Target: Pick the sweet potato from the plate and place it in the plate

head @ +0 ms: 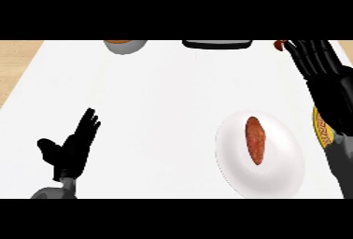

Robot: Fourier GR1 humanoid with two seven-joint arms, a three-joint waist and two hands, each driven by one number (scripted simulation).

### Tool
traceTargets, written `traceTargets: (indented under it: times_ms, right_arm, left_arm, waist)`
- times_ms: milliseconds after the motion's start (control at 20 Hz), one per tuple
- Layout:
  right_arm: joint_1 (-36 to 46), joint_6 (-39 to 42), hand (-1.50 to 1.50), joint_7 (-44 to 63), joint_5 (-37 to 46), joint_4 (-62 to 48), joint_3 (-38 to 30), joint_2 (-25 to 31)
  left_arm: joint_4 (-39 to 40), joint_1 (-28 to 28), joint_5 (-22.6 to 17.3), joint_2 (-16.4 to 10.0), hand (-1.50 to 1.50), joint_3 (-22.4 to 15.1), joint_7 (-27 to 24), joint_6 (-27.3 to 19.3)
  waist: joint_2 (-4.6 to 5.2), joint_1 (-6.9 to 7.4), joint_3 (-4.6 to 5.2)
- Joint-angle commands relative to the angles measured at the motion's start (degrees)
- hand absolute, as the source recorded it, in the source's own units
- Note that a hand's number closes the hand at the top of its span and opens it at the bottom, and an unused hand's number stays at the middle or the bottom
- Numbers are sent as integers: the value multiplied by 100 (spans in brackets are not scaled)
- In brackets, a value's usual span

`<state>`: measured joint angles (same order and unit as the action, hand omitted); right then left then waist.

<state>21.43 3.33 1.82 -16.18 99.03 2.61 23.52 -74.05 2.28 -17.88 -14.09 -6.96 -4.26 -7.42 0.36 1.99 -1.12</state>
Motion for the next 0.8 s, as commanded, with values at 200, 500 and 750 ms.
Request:
traceTargets:
  times_ms: [200, 500, 750]
  right_arm:
    - [-124, 1541, 150, 400, -1435, -768, 270, -141]
    - [-313, 475, 150, -829, 2835, -312, 855, 1421]
    - [-1395, 789, -150, -2108, 141, -1593, 170, -350]
  left_arm:
    - [-362, 273, 812, -240, 0, -167, 789, -918]
    - [-340, 128, 773, -236, 0, -311, 926, -739]
    - [-428, 112, 931, -156, 0, -368, 989, -964]
  waist:
    - [-18, -143, 95]
    - [-14, -255, 78]
    - [44, -183, 52]
